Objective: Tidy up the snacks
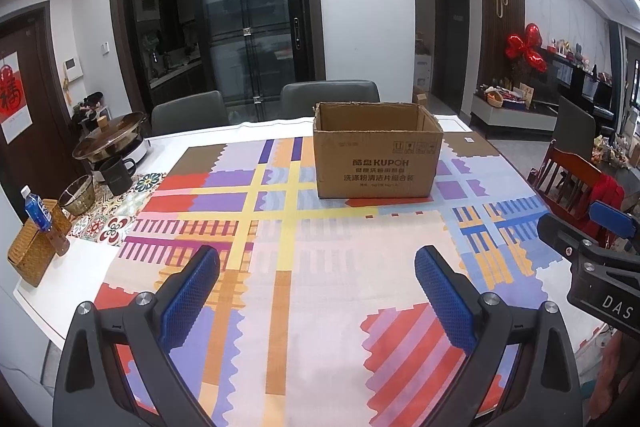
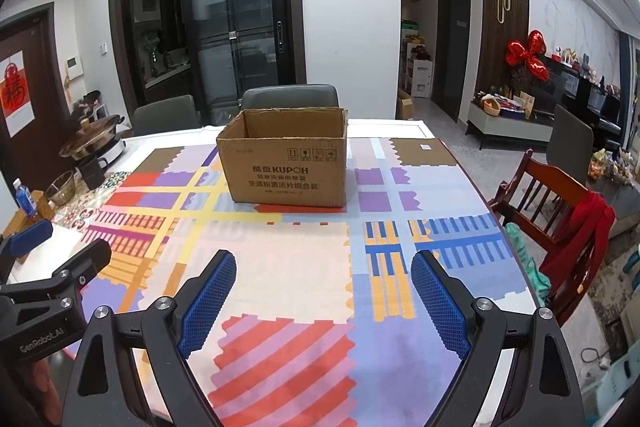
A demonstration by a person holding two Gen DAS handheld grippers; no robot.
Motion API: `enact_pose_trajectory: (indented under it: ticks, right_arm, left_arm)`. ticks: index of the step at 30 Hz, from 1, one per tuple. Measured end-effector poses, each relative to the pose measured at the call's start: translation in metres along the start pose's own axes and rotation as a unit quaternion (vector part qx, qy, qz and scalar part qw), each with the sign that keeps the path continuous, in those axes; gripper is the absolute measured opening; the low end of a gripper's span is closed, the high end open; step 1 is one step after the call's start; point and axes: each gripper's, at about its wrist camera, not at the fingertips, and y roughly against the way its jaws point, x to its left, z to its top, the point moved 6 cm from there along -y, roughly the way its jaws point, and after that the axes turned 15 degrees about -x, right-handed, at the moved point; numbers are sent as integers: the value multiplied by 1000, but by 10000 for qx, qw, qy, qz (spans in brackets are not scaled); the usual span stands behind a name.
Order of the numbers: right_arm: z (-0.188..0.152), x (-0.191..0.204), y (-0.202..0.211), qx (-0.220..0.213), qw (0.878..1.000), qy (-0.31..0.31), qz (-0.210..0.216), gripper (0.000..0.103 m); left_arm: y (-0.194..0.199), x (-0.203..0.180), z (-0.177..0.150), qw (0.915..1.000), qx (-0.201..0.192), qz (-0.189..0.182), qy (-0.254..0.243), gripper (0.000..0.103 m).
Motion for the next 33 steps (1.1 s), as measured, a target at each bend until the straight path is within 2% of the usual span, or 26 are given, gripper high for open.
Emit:
enact_pose_trajectory:
  ticks: [29,33]
  right_arm:
    - [1,-1,-1,-23,10000,-19,-1,90]
    - [1,-1,-1,-25,10000,-18,1,90]
  left_arm:
    - [-1,-1,4,10000,-4,-7,-2,100]
    - [-2,1,8,10000,16,1,8,103]
